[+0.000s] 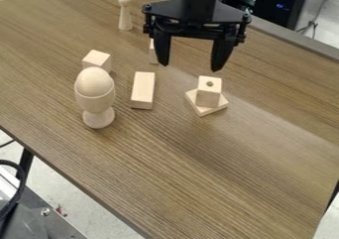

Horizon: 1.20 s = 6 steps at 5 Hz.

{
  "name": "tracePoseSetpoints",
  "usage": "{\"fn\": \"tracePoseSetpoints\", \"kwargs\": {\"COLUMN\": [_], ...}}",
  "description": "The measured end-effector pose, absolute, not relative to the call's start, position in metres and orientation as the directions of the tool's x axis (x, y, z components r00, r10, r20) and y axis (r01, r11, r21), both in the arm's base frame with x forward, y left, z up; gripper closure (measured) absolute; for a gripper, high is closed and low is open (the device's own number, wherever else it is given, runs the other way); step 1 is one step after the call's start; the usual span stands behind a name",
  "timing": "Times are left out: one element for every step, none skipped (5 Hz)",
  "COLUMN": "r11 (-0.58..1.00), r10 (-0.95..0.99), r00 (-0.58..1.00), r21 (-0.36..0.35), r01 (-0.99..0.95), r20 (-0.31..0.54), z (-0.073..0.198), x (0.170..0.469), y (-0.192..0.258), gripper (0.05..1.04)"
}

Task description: Put the chess piece on top of the square with a hole

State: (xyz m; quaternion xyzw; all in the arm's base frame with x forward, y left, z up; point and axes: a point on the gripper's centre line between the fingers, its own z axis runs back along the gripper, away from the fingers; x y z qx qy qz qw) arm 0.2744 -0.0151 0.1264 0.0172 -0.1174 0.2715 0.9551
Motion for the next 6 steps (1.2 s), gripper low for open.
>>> {"fn": "tracePoseSetpoints", "kwargs": {"r11": [0.85, 0.875, 0.876, 0.876, 0.891, 0.894], "r10": [0.518, 0.471, 0.469, 0.471, 0.45, 0.446], "r00": [0.83, 0.863, 0.867, 0.869, 0.885, 0.889], "r21": [-0.016, 0.024, 0.037, 0.041, 0.012, -0.012], "r01": [-0.526, -0.483, -0.481, -0.481, -0.454, -0.447], "r20": [0.209, 0.18, 0.168, 0.149, 0.121, 0.105], "z": [0.119, 0.118, 0.122, 0.125, 0.126, 0.121], "x": [0.272, 0.286, 0.299, 0.314, 0.333, 0.353], "y": [-0.015, 0.009, 0.035, 0.064, 0.099, 0.125], "gripper": [0.084, 0.084, 0.084, 0.084, 0.084, 0.084]}}
